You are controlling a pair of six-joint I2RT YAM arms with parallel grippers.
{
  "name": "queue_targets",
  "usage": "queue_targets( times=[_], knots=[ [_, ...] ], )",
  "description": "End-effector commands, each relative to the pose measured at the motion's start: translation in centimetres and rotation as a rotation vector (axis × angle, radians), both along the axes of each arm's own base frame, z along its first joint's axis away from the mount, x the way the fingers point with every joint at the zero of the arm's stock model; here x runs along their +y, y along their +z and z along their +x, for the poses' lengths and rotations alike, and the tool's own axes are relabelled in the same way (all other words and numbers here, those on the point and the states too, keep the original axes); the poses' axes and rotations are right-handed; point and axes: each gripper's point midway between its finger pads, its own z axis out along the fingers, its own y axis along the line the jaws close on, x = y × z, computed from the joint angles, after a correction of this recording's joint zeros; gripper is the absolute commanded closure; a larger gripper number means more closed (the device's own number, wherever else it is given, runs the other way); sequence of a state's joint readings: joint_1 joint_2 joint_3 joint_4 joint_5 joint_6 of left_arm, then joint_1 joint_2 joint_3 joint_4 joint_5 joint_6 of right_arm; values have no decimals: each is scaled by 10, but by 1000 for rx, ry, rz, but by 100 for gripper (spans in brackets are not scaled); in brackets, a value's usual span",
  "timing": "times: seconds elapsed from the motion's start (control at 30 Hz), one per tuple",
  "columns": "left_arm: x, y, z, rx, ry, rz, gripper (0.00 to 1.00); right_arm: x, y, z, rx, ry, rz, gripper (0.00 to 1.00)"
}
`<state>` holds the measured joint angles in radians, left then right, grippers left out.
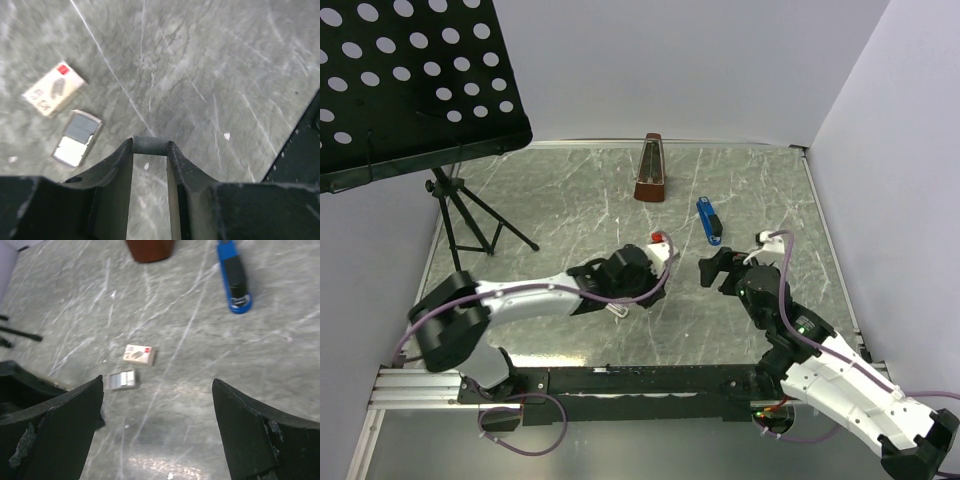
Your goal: Load the staples into the stapler
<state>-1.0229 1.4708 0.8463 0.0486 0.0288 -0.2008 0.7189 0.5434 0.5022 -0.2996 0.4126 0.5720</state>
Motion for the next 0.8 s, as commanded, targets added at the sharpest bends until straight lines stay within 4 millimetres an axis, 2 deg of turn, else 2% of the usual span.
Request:
queue_targets(
  times=[0.0,0.03,0.07,0.1,0.33,0.4,0.57,0.77],
  knots=[
    [-29,-3,8,57,57,-39,80,-25,-7,-1,0,-101,-52,4],
    [-32,-17,8,77,55,-9,79,-26,-8,-1,3,-102,-56,4],
    [-37,-19,8,92,60,-10,78,-27,-9,-1,4,-106,-60,4],
    [-38,-32,7,113,64,18,78,-26,-10,-1,7,-101,-68,4],
    [-50,-65,3,174,70,80,77,-22,-13,1,20,-84,-85,4],
    [-49,-70,8,159,94,101,76,-21,-14,1,23,-79,-90,4],
    [-47,-83,1,177,89,137,72,-19,-14,2,31,-69,-106,2],
    [-42,-89,-5,188,90,149,63,-18,-11,2,26,-56,-115,0]
  ],
)
